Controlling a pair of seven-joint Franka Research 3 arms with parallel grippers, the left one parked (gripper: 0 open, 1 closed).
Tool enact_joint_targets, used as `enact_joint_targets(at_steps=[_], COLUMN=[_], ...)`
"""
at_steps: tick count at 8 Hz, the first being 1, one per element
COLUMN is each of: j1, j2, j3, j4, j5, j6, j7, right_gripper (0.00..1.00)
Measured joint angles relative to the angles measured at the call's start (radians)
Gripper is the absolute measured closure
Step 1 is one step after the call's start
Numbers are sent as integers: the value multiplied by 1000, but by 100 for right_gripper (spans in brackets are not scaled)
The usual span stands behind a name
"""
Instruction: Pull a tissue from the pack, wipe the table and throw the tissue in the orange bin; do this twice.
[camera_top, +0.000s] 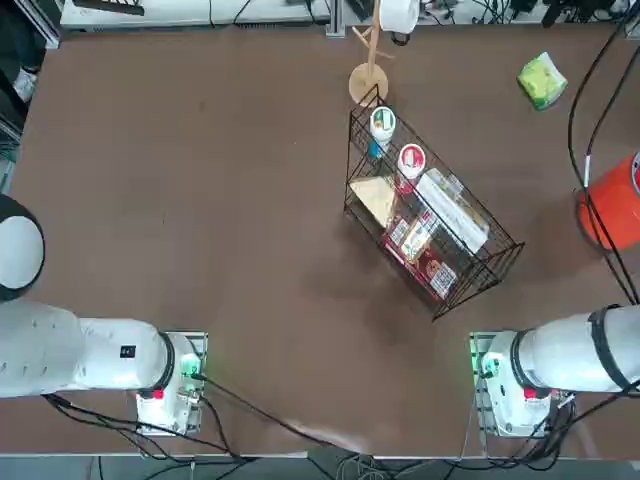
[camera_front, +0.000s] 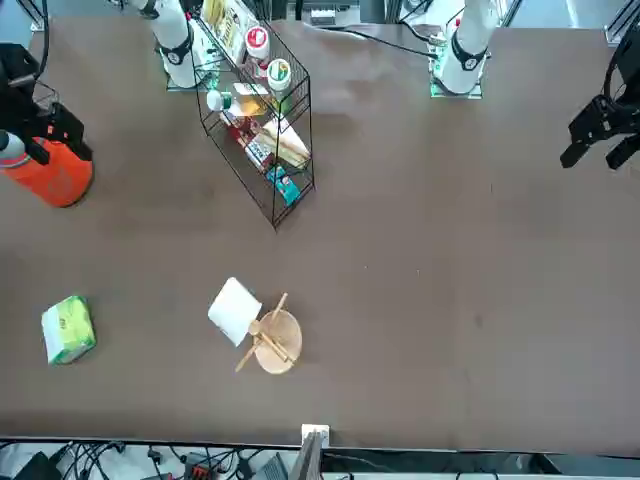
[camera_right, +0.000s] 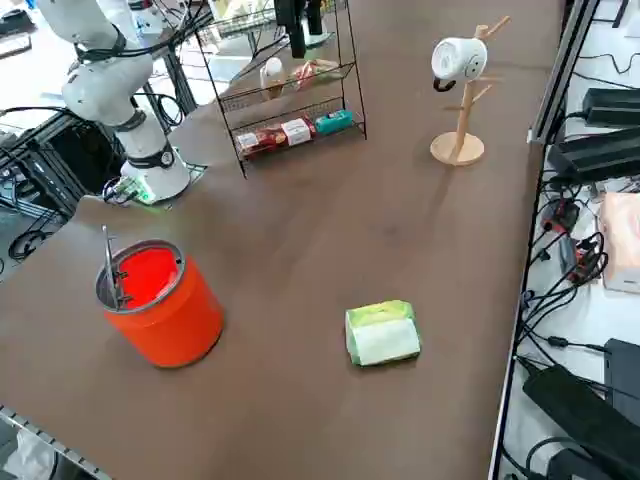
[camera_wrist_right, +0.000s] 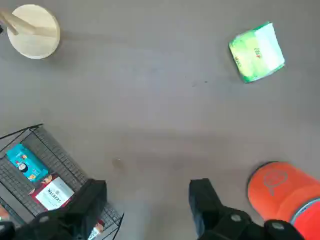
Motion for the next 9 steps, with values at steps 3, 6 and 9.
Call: enact_joint_targets(at_steps=[3,6,9], j1=[0,1,-33], j2=[-4,-3,54], j3=[0,1,-10], j4=[9,15,12], j5=[15,21,20], j6=[-15,-16,57], j7=[0,-2,-78], right_gripper=[0,0,0])
